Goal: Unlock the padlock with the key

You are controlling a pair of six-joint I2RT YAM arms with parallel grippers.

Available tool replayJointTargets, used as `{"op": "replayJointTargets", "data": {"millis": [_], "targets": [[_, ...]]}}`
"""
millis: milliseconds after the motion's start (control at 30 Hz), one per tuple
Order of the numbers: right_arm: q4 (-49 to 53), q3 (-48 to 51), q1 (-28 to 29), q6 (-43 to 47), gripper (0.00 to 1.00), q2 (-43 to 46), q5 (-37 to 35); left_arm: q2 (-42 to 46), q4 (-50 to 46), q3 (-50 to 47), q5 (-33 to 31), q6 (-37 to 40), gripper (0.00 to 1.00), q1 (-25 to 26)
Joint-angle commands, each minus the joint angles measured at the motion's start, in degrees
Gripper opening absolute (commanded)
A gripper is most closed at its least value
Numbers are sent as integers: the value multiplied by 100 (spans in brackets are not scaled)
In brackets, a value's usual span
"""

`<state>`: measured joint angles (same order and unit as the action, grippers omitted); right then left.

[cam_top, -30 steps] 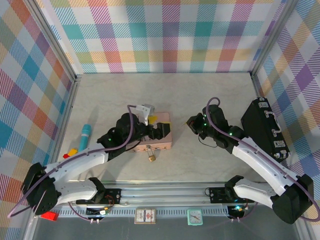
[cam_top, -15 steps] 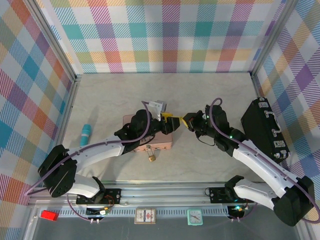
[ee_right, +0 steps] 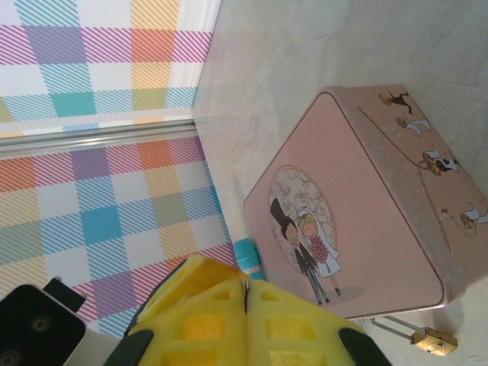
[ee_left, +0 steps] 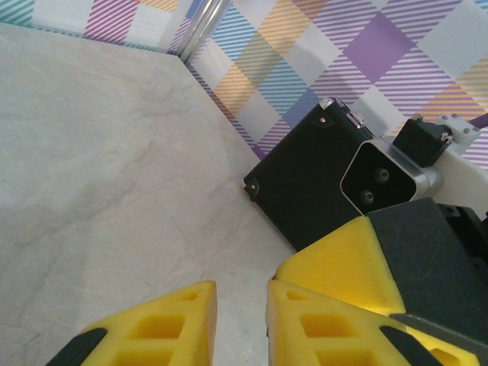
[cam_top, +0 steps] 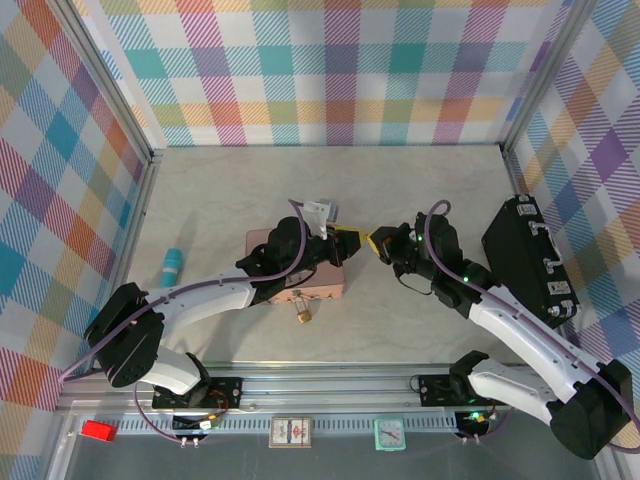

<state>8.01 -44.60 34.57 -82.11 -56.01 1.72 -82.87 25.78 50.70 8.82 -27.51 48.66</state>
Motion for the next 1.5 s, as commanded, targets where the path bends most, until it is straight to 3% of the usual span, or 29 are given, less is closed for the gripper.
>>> {"op": "replayJointTargets", "data": {"millis": [0, 333, 800, 1467], "targets": [[-33, 56, 32, -45, 0, 91, -135, -45, 268, 116, 145, -27, 24, 61], [55, 52, 33, -57, 0, 107, -286, -63, 355, 36, 401, 3, 33, 66], [36, 44, 33, -108, 0, 87, -345, -148, 427, -32, 568, 18, 32, 68], [36, 101, 33, -199, 0, 107, -369, -186, 437, -18, 623, 20, 17, 63]]}}
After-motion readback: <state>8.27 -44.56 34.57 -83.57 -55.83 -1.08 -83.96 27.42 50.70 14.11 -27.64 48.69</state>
